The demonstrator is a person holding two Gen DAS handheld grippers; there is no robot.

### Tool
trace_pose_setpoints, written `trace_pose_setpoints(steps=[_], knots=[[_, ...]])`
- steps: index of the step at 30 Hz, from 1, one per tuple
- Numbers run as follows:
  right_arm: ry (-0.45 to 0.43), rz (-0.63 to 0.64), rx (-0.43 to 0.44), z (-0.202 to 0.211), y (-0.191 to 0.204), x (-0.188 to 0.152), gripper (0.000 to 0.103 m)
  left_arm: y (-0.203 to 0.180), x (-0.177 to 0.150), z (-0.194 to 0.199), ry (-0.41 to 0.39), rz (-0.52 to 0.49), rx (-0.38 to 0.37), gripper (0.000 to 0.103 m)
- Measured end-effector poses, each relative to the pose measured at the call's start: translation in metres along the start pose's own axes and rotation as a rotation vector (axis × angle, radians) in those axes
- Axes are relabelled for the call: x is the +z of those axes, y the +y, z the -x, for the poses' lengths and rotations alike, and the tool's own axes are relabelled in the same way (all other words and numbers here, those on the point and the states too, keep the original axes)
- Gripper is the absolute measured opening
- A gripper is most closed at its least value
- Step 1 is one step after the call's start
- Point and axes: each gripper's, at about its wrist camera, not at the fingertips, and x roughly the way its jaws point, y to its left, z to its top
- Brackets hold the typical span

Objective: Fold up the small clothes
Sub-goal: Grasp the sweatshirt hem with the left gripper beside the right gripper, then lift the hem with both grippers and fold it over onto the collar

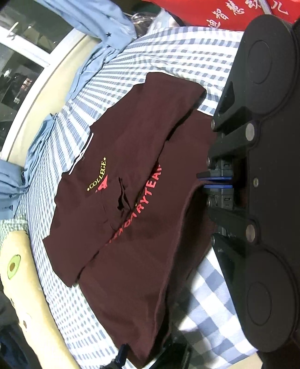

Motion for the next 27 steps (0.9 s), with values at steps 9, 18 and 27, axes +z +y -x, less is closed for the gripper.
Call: trace_pose_setpoints(steps=[9, 18, 27], knots=[[0.006, -0.026, 0.044, -0.001, -0.004, -0.005, 0.003, 0.028, -0.005, 0.005, -0.019, 0.033, -0.008, 0.039], [0.024, 0.04, 0.062, 0.006, 0.018, -0.045, 0.02, 0.054, 0.016, 0.025, -0.106, 0.134, -0.048, 0.009], [0.089, 0.203, 0.021, -0.005, 0.067, -0.091, 0.055, 0.076, 0.04, 0.038, -0.121, 0.217, -0.099, 0.008]])
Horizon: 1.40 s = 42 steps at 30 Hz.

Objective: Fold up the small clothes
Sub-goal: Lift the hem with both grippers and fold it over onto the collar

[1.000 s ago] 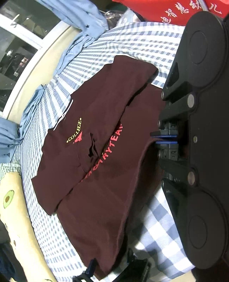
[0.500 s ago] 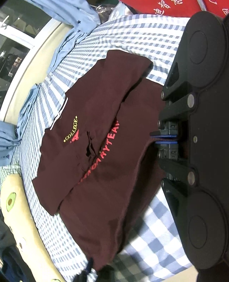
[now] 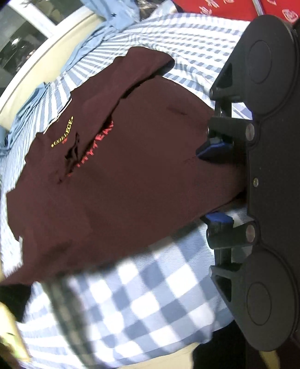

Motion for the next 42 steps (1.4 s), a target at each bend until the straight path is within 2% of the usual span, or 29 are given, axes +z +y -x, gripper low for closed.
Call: trace_pose_setpoints(steps=[2, 6, 8, 15, 18, 22, 28, 31, 37, 42], knots=[[0.013, 0.047, -0.042, -0.005, 0.009, -0.004, 0.063, -0.002, 0.004, 0.003, -0.011, -0.014, 0.003, 0.008], [0.019, 0.084, -0.118, -0.013, 0.017, -0.01, 0.06, -0.001, 0.012, 0.008, -0.03, -0.018, 0.001, 0.008], [0.01, 0.082, -0.156, -0.013, 0.017, -0.012, 0.036, -0.001, 0.013, 0.011, -0.042, -0.024, 0.0, 0.008], [-0.092, 0.045, -0.225, 0.019, 0.006, -0.012, 0.003, -0.005, -0.006, 0.032, -0.146, -0.06, 0.05, 0.005], [-0.126, 0.061, -0.248, 0.034, 0.004, -0.016, 0.003, -0.009, -0.019, 0.043, -0.196, -0.064, 0.066, 0.003], [-0.168, 0.071, -0.274, 0.054, 0.0, -0.018, 0.002, -0.012, -0.036, 0.063, -0.262, -0.02, 0.084, 0.002], [-0.231, 0.057, -0.298, 0.088, -0.006, -0.023, 0.002, -0.019, -0.05, 0.091, -0.303, 0.053, 0.103, 0.002], [-0.252, 0.064, -0.287, 0.109, -0.008, -0.031, 0.002, -0.021, -0.059, 0.112, -0.305, 0.054, 0.098, 0.002], [-0.281, 0.073, -0.209, 0.163, -0.007, -0.055, 0.002, -0.024, -0.085, 0.155, -0.272, -0.006, 0.092, 0.002], [-0.308, 0.037, -0.203, 0.171, -0.018, -0.05, 0.002, -0.028, -0.075, 0.159, -0.257, 0.008, 0.092, 0.003]])
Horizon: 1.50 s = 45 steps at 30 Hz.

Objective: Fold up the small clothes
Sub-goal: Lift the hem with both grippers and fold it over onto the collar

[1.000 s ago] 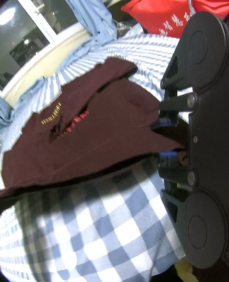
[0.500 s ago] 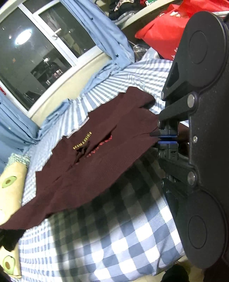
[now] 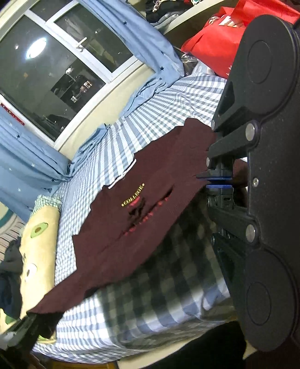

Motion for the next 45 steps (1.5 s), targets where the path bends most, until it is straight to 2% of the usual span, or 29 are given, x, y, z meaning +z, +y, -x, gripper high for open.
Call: trace_pose_setpoints(steps=[5, 10, 13, 17, 22, 26, 31, 40, 45], knots=[[-0.043, -0.033, -0.04, -0.02, -0.022, 0.019, 0.002, 0.007, 0.037, -0.017, -0.032, 0.041, -0.016, 0.003], [-0.106, -0.06, -0.119, -0.051, -0.062, 0.054, 0.002, 0.011, 0.094, -0.048, -0.081, 0.008, -0.019, 0.003], [-0.117, -0.083, -0.146, -0.078, -0.089, 0.075, 0.002, 0.013, 0.13, -0.078, -0.079, -0.003, -0.039, 0.003], [-0.108, -0.069, -0.168, -0.134, -0.118, 0.103, 0.002, 0.011, 0.171, -0.135, -0.028, -0.022, -0.058, 0.003], [-0.031, -0.076, -0.148, -0.215, -0.144, 0.127, 0.002, 0.007, 0.202, -0.216, 0.053, -0.057, -0.082, 0.003], [0.049, -0.076, -0.132, -0.275, -0.153, 0.14, 0.002, 0.0, 0.215, -0.276, 0.112, -0.107, -0.105, 0.003], [0.125, -0.094, -0.113, -0.328, -0.156, 0.148, 0.002, -0.004, 0.219, -0.339, 0.193, -0.136, -0.142, 0.003], [0.265, -0.148, -0.074, -0.416, -0.161, 0.152, 0.003, -0.007, 0.217, -0.438, 0.329, -0.114, -0.223, 0.003], [0.339, -0.189, -0.053, -0.455, -0.157, 0.15, 0.003, -0.01, 0.209, -0.48, 0.395, -0.1, -0.242, 0.003]])
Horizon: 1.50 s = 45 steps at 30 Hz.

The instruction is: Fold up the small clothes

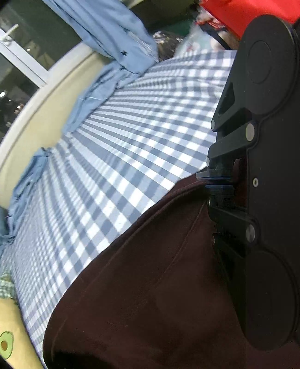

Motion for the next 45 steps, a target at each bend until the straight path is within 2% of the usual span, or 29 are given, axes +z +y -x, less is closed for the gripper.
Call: trace_pose_setpoints(steps=[6, 8, 9, 10, 11, 13, 17, 18, 19, 23, 28, 33, 36, 39, 42, 45], knots=[[0.057, -0.072, 0.028, -0.025, 0.004, 0.002, 0.007, -0.002, -0.003, -0.03, 0.057, 0.019, -0.013, 0.004], [0.065, -0.118, 0.033, -0.026, 0.004, 0.0, 0.025, -0.001, -0.006, -0.034, 0.07, 0.031, -0.024, 0.006], [0.06, -0.135, 0.037, -0.026, 0.003, 0.0, 0.029, -0.001, -0.008, -0.035, 0.069, 0.037, -0.032, 0.007], [0.05, -0.15, 0.046, -0.024, 0.003, -0.001, 0.039, 0.0, -0.008, -0.034, 0.067, 0.042, -0.038, 0.014], [0.041, -0.16, 0.054, -0.021, 0.003, -0.002, 0.053, 0.0, -0.008, -0.034, 0.063, 0.048, -0.044, 0.018], [0.021, -0.175, 0.057, -0.016, 0.002, -0.003, 0.069, 0.003, -0.008, -0.034, 0.059, 0.07, -0.046, 0.019], [-0.025, -0.243, 0.067, 0.0, -0.007, -0.009, 0.091, 0.011, -0.006, -0.036, 0.069, 0.11, -0.064, 0.024], [-0.033, -0.261, 0.066, 0.003, -0.009, -0.012, 0.094, 0.012, -0.006, -0.036, 0.07, 0.112, -0.064, 0.028], [-0.036, -0.273, 0.062, 0.006, -0.011, -0.015, 0.099, 0.012, -0.004, -0.036, 0.066, 0.114, -0.059, 0.036], [0.005, -0.298, 0.038, 0.008, -0.017, -0.032, 0.1, 0.023, -0.008, -0.028, 0.041, 0.143, -0.045, 0.071], [0.088, -0.355, -0.004, 0.003, -0.026, -0.06, 0.1, 0.043, -0.019, -0.017, 0.024, 0.218, -0.046, 0.092], [0.165, -0.406, -0.116, -0.003, -0.036, -0.085, 0.101, 0.06, -0.039, -0.008, 0.002, 0.259, -0.023, 0.098], [0.179, -0.496, -0.165, -0.002, -0.054, -0.097, 0.101, 0.066, -0.046, -0.008, -0.003, 0.281, -0.014, 0.1], [0.189, -0.567, -0.193, 0.0, -0.072, -0.106, 0.101, 0.074, -0.048, 0.002, -0.065, 0.334, -0.003, 0.099], [0.146, -0.534, -0.15, 0.005, -0.072, -0.103, 0.102, 0.079, -0.041, 0.007, -0.082, 0.368, -0.01, 0.099], [0.082, -0.481, -0.03, 0.009, -0.059, -0.096, 0.102, 0.082, -0.035, 0.006, -0.076, 0.362, 0.02, 0.099]])
